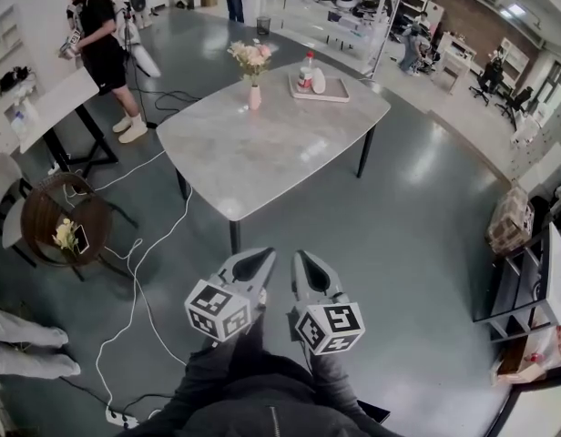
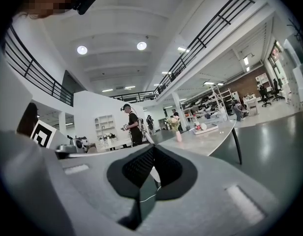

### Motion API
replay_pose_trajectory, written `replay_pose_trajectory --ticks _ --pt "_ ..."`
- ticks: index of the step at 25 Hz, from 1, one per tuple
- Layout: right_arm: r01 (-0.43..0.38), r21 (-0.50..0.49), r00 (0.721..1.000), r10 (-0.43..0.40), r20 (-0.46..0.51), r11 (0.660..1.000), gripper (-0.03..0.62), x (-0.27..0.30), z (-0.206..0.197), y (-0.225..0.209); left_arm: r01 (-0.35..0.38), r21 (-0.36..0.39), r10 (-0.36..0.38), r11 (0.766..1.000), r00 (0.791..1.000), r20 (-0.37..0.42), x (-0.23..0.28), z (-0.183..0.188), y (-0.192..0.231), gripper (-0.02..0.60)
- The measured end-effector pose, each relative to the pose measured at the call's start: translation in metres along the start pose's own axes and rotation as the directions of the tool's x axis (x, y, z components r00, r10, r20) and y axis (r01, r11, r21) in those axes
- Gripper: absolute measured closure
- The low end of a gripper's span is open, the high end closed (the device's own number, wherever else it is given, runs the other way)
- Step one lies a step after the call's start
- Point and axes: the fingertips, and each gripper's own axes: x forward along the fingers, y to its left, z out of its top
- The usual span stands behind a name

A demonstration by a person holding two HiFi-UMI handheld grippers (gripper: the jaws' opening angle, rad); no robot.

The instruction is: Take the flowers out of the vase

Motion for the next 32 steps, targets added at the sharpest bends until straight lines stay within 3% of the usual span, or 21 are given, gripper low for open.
replay_pose_trajectory --ticks 17,32 --pt "0.024 0.018 1.0 -0.024 -0.018 1.0 0.595 0.105 0.041 -0.066 0.015 -0.023 -0.015 1.0 1.0 -0.013 0.098 0.047 0.073 0.581" --pt "0.054 0.007 0.999 -0.054 -0.01 0.999 0.595 0.199 0.06 -0.098 0.056 -0.02 -0.056 0.998 0.998 0.003 0.163 0.082 0.148 0.581"
